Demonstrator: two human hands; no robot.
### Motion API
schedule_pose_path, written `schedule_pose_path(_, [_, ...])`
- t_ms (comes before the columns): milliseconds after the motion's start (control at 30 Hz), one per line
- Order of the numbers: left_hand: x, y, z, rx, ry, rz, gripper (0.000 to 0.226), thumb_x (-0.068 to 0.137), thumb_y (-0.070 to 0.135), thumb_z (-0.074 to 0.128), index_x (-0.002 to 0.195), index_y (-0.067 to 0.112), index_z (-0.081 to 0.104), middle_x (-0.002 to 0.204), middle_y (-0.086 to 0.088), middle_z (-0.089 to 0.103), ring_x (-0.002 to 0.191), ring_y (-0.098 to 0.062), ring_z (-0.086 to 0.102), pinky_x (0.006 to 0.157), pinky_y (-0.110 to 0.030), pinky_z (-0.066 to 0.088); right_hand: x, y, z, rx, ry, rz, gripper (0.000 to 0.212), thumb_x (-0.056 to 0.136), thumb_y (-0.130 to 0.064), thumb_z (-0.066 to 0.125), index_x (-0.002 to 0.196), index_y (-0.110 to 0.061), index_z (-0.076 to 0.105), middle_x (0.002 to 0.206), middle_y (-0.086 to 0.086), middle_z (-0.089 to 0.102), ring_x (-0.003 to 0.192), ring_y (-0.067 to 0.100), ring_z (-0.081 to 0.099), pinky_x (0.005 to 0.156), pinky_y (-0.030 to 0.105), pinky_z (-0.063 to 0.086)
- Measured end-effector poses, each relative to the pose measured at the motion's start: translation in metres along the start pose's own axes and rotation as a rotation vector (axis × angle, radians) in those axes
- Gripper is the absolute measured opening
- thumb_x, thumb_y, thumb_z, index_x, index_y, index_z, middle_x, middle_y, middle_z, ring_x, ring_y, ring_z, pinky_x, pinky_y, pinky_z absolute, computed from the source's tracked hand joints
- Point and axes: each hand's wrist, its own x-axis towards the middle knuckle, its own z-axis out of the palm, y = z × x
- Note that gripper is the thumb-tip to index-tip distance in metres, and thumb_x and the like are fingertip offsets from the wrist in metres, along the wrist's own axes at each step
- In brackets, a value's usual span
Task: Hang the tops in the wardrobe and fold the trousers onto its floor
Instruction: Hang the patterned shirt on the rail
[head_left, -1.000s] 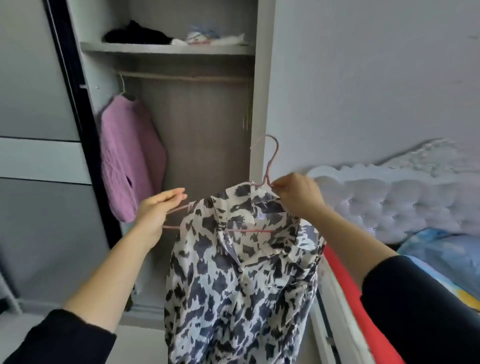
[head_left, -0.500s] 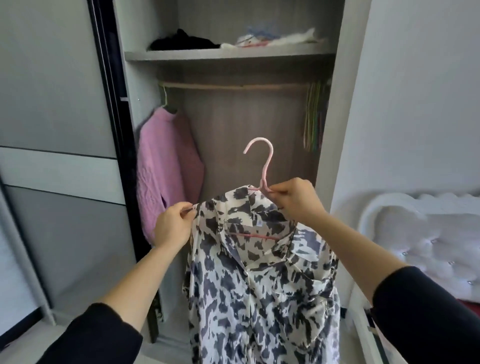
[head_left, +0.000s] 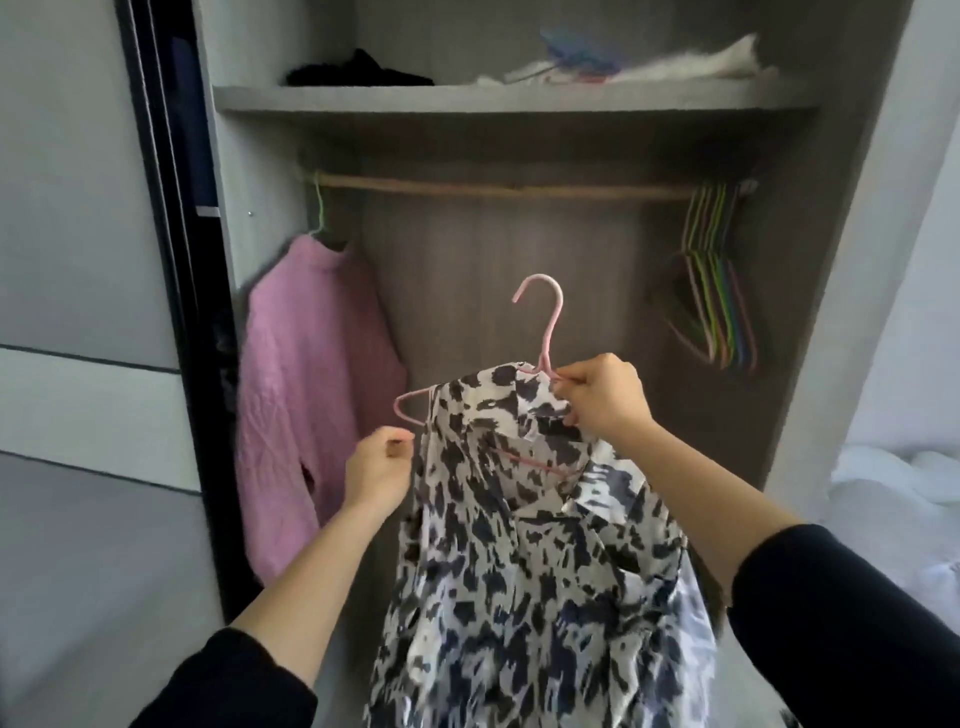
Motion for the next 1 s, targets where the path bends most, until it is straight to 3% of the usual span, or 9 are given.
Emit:
schedule_pose_path(100, [0.055,0.005,0.01,0.028,-0.119,0.091,0.015,0.09,0.026,0.063,0.104,0.023,0.065,0.094,0.009,0.064,0.092,-0.012,0.064,0.077,-0.019,0.043,0.038,-0.016,0.024,0.023,0.012,0.014,0.011,0.088,-0.018,0.068,0.082,-0.019,0.077,0.074,0.003,0.073,0.05,0.016,0.068,0.063,0.038,0.06])
schedule_pose_path(200, [0.113,0.015,0.017,0.122,-0.249,0.138,0.041,0.081,0.045,0.069,0.112,0.026,0.05,0.095,0.012,0.059,0.085,-0.008,0.06,0.073,-0.021,0.042,0.081,-0.038,0.051,0.019,0.016,0.022,0.016,0.089,-0.014,0.065,0.083,-0.024,0.077,0.076,-0.005,0.071,0.052,0.015,0.069,0.059,0.038,0.061])
schedule_pose_path(300, [0.169,0.023,0.019,0.348,-0.254,0.286,0.037,0.085,0.03,0.058,0.119,0.018,0.052,0.117,-0.004,0.059,0.107,-0.028,0.06,0.087,-0.037,0.048,0.12,-0.063,0.078,-0.032,0.018,0.034,0.014,0.091,-0.016,0.065,0.089,-0.023,0.077,0.08,-0.006,0.071,0.06,0.017,0.07,0.064,0.038,0.061])
schedule_pose_path(400, [0.221,0.021,0.012,0.496,-0.269,0.328,0.033,0.087,0.011,0.043,0.115,0.017,0.059,0.116,-0.012,0.063,0.107,-0.036,0.06,0.087,-0.042,0.049,0.155,-0.086,0.092,-0.149,0.075,0.046,0.012,0.091,-0.025,0.066,0.093,-0.021,0.077,0.078,0.001,0.072,0.069,0.024,0.069,0.07,0.043,0.059])
schedule_pose_path(500, [0.268,0.014,0.005,0.558,-0.341,0.358,0.028,0.09,0.02,0.045,0.112,0.019,0.063,0.113,-0.012,0.067,0.107,-0.036,0.061,0.086,-0.039,0.049,0.19,-0.101,0.099,-0.243,0.132,0.082,0.016,0.09,-0.026,0.064,0.09,-0.016,0.077,0.08,0.007,0.071,0.072,0.028,0.067,0.072,0.043,0.058])
schedule_pose_path(633, [0.315,0.028,-0.001,0.404,-0.352,0.471,0.022,0.094,0.033,0.047,0.107,0.024,0.062,0.102,-0.003,0.067,0.099,-0.028,0.062,0.081,-0.036,0.05,0.239,-0.127,0.105,-0.342,0.194,0.061,0.017,0.093,-0.021,0.06,0.087,-0.016,0.075,0.077,0.005,0.069,0.069,0.024,0.065,0.064,0.036,0.057])
schedule_pose_path(733, [0.351,0.046,-0.01,0.346,-0.211,0.566,0.026,0.088,0.03,0.053,0.114,0.025,0.058,0.113,-0.001,0.057,0.107,-0.023,0.054,0.087,-0.039,0.049,0.28,-0.147,0.108,-0.369,0.277,0.043,0.015,0.092,-0.018,0.06,0.096,-0.016,0.074,0.087,0.004,0.07,0.074,0.023,0.064,0.067,0.034,0.056])
schedule_pose_path(900, [0.411,0.088,-0.042,0.464,0.233,0.718,0.056,0.085,0.025,0.063,0.134,0.011,0.041,0.137,-0.015,0.038,0.126,-0.034,0.034,0.097,-0.045,0.04,0.331,-0.172,0.129,-0.36,0.309,0.022,0.015,0.09,-0.017,0.059,0.101,-0.012,0.068,0.095,0.008,0.067,0.085,0.029,0.063,0.075,0.044,0.057])
schedule_pose_path(1000, [0.448,0.104,-0.065,0.595,0.318,0.755,0.06,0.084,0.023,0.06,0.138,0.006,0.039,0.142,-0.019,0.035,0.129,-0.037,0.031,0.102,-0.048,0.034,0.348,-0.179,0.154,-0.373,0.26,0.006,0.014,0.091,-0.016,0.058,0.101,-0.01,0.065,0.09,0.008,0.063,0.084,0.027,0.062,0.071,0.039,0.054])
